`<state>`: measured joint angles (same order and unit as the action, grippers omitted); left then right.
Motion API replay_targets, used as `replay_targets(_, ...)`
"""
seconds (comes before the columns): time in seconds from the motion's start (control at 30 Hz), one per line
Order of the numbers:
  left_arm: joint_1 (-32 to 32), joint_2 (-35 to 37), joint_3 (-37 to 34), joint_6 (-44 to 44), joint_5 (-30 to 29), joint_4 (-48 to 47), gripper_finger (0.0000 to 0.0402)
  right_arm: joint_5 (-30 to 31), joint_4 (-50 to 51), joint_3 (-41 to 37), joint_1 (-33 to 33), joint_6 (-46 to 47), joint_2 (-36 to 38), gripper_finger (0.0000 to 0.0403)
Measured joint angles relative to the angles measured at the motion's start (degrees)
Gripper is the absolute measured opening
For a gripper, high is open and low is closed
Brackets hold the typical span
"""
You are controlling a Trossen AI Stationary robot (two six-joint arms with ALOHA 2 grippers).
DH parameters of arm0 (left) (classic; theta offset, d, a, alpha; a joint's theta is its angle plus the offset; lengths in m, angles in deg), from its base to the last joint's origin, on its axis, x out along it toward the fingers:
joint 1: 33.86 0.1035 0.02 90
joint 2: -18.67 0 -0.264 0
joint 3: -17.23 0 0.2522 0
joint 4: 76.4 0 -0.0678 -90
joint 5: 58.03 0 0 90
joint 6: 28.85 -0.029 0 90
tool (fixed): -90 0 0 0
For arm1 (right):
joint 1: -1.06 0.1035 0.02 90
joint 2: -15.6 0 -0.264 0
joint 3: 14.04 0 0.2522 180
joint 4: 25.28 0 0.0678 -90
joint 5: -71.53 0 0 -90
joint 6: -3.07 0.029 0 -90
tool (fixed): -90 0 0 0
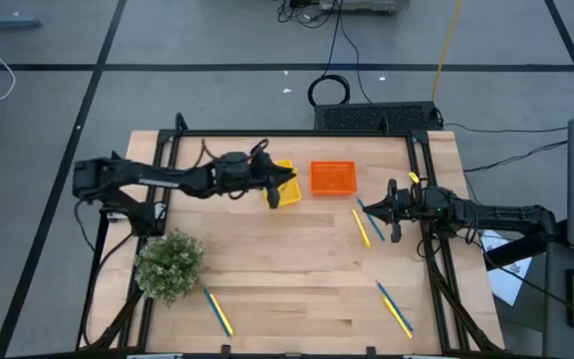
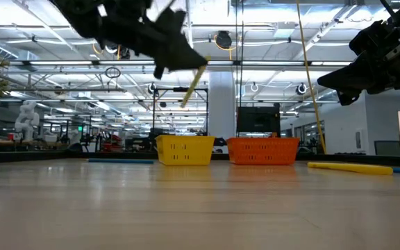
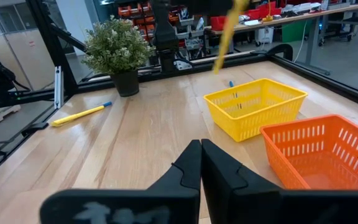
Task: Sort pens & pencils
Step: Put the top left yellow pen into the yellow basket
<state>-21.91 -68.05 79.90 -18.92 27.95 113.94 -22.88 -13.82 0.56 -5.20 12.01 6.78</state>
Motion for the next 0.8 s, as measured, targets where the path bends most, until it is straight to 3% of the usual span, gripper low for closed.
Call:
replay_targets(0.23,2.57,-6.34,2.88,2.26,-0.31,-1.15,0.0043,0.0,0.0,0.02,-0.02,-0.01,0.0,0.0)
replay_targets(0.43,2.7,-7.84,4.91,2.34,-4.26,-5.74,0.0043,0.0,0.0,0.02,0.0,-0.01,0.02,0.0)
replay_targets(0.6,2.7,-7.84,4.91,3.16,-12.29,-10.61,0.0043,0.01,0.0,0.01,-0.01,0.0,0.01,0.0)
replay_targets(0.8,3.11,-7.82,4.89,6.35,-13.11,-13.49,0.0043,0.0,0.0,0.0,0.0,-0.01,0.0,0.0)
